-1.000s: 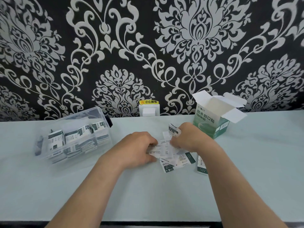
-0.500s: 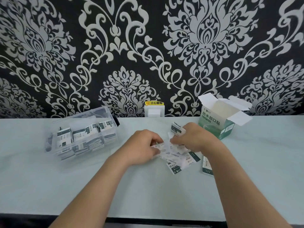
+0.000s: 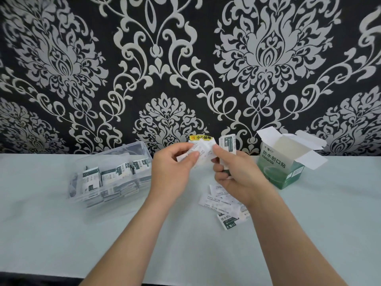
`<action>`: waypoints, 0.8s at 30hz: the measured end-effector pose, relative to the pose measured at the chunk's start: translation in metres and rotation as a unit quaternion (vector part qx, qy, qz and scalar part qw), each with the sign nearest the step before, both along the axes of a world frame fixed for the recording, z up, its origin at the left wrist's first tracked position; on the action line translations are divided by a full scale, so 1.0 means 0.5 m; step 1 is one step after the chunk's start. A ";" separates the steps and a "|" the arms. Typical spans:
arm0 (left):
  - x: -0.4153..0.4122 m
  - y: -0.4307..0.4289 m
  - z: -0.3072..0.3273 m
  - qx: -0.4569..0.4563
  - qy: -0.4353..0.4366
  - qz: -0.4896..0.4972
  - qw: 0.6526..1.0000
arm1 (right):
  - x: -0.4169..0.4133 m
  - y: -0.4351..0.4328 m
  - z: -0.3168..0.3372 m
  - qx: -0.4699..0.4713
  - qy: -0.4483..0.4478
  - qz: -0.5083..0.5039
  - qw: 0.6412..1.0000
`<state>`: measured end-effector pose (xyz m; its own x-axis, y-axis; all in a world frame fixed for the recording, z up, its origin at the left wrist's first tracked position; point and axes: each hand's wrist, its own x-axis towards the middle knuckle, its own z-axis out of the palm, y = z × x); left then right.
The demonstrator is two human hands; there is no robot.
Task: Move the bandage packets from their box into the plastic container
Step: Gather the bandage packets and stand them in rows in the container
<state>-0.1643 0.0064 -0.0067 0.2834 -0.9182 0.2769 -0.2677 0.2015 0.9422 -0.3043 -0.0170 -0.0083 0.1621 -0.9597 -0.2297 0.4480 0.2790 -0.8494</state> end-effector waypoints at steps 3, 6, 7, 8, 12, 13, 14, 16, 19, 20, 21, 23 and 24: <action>-0.001 0.007 -0.008 0.024 -0.041 -0.051 0.998 | 0.027 0.004 0.006 -0.015 -0.060 0.000 0.998; 0.006 0.013 -0.014 0.069 -0.085 -0.088 0.990 | 0.049 0.005 0.008 -0.034 -0.024 0.003 0.999; 0.016 0.015 -0.013 0.074 -0.092 -0.084 0.989 | 0.058 0.005 0.007 -0.036 -0.005 0.000 0.999; 0.020 0.016 -0.010 0.069 -0.100 -0.079 0.989 | 0.062 0.007 0.007 -0.034 0.008 -0.005 0.999; 0.040 0.031 -0.010 -0.053 -0.325 0.016 0.944 | 0.105 0.019 0.012 -0.026 0.021 0.038 0.999; 0.040 0.037 -0.008 -0.071 -0.379 0.031 0.922 | 0.117 0.023 0.013 -0.022 0.018 0.049 0.998; 0.037 0.043 -0.005 -0.071 -0.416 0.033 0.906 | 0.128 0.027 0.015 -0.007 0.013 0.046 0.999; 0.035 0.053 0.002 -0.061 -0.469 0.008 0.881 | 0.142 0.026 0.018 0.043 -0.007 0.002 0.999; 0.046 0.065 0.008 -0.065 -0.452 -0.110 0.883 | 0.139 0.014 0.013 0.086 -0.049 -0.051 0.994; 0.054 0.067 0.012 -0.065 -0.431 -0.141 0.889 | 0.138 0.012 0.012 0.096 -0.059 -0.044 0.993; 0.064 0.070 0.016 -0.056 -0.414 -0.158 0.895 | 0.138 0.008 0.011 0.104 -0.066 -0.029 0.992; 0.086 0.073 0.019 -0.034 -0.400 -0.165 0.901 | 0.141 0.004 0.009 0.106 -0.079 0.011 0.991; 0.093 0.071 0.019 -0.035 -0.400 -0.155 0.902 | 0.142 0.003 0.008 0.101 -0.078 0.028 0.991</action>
